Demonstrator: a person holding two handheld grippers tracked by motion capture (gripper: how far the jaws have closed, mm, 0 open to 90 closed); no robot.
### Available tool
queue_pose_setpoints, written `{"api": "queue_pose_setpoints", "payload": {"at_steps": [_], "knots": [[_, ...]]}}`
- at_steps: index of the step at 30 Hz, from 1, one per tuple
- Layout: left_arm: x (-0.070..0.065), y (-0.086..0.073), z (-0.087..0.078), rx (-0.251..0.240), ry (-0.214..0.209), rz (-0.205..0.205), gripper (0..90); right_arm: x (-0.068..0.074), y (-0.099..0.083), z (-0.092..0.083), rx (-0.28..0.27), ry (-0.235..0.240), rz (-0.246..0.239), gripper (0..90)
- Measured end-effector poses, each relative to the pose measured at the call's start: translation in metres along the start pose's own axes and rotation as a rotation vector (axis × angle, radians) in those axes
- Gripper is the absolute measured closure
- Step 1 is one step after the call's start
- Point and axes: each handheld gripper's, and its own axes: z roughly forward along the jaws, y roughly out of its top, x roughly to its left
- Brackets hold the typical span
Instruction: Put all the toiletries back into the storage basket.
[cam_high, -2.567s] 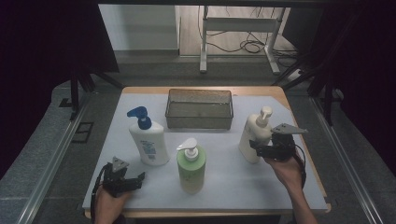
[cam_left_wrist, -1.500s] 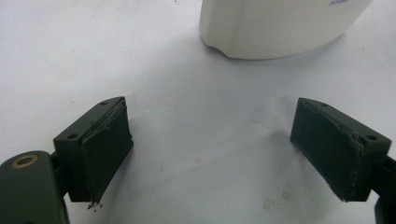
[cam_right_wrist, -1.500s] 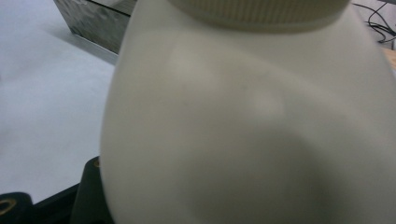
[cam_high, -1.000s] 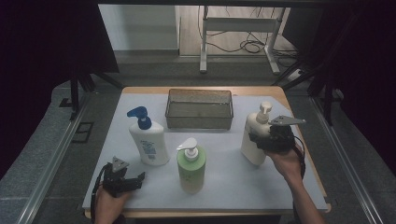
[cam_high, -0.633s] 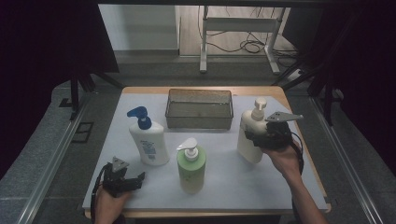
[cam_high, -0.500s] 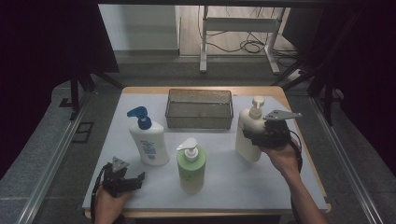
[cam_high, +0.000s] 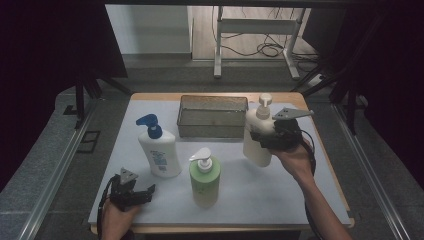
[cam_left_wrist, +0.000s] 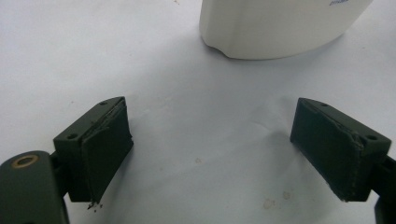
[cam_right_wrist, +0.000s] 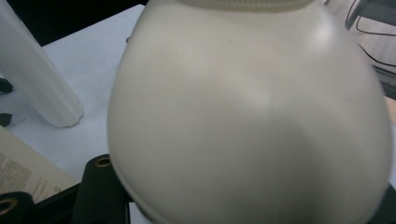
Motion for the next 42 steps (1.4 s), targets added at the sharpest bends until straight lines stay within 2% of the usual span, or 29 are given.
{"api": "queue_pose_setpoints", "payload": {"at_steps": [11, 20, 28, 42], "knots": [[0.000, 0.000, 0.000, 0.000, 0.000, -0.001, 11.7, 0.005, 0.024, 0.014, -0.014, 0.029, -0.011, 39.2], [0.000, 0.000, 0.000, -0.003, 0.000, -0.001, 11.7, 0.009, 0.045, 0.024, -0.035, 0.032, -0.019, 39.2], [0.000, 0.000, 0.000, -0.003, 0.000, -0.001, 11.7, 0.013, 0.061, 0.035, -0.049, 0.022, -0.029, 39.3], [0.000, 0.000, 0.000, -0.004, -0.001, -0.002, 11.7, 0.022, 0.088, 0.066, -0.068, 0.009, -0.031, 39.3]]}}
